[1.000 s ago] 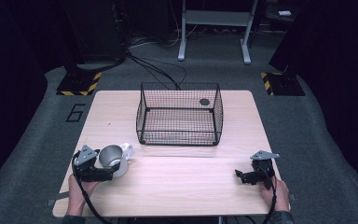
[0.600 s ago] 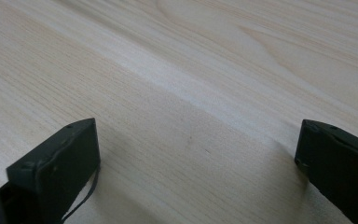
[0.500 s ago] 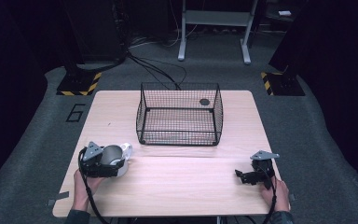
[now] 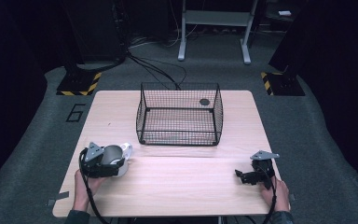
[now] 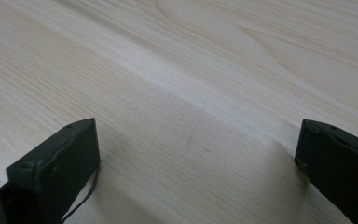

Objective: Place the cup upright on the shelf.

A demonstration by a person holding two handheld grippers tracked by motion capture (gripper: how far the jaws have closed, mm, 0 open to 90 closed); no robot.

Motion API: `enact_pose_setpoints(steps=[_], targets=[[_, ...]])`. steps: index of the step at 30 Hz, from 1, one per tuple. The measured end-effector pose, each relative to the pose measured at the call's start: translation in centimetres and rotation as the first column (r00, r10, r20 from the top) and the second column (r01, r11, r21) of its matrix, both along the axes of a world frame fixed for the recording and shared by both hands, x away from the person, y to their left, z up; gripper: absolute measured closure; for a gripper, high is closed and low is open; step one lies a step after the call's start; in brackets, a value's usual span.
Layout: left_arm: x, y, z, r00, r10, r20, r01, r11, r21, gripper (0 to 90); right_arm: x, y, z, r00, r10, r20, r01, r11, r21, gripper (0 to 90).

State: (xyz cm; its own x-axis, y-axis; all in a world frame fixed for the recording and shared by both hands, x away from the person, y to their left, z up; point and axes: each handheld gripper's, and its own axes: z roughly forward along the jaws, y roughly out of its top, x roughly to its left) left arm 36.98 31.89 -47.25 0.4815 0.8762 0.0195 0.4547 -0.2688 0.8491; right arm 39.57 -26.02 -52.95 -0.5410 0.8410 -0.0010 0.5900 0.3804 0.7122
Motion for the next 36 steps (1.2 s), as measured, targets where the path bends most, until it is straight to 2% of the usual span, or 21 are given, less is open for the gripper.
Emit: enact_pose_setpoints(steps=[8,15,25,36], targets=[[-0.1,0.1,0.0,0.9998,-0.013,0.013,0.014,0.9999,-0.005,6.2,0.0,0.0,0.0,1.0000,0.000,0.000,0.000,1.000,0.000,0.0],[-0.4,0.1,0.5,0.9992,-0.023,0.033,0.023,0.9997,-0.002,6.3,0.0,0.0,0.0,1.0000,0.000,0.000,0.000,1.000,0.000,0.0],[-1.2,-0.6,2.0,0.9972,-0.067,0.034,0.067,0.9977,0.010,6.3,0.0,0.0,0.0,1.0000,-0.001,0.001,0.001,1.000,0.001,0.0],[-1.3,-1.7,3.3,0.9900,-0.135,0.041,0.135,0.9908,0.010,6.3,0.0,0.0,0.0,1.0000,0.003,-0.004,-0.003,1.000,0.002,0.0]])
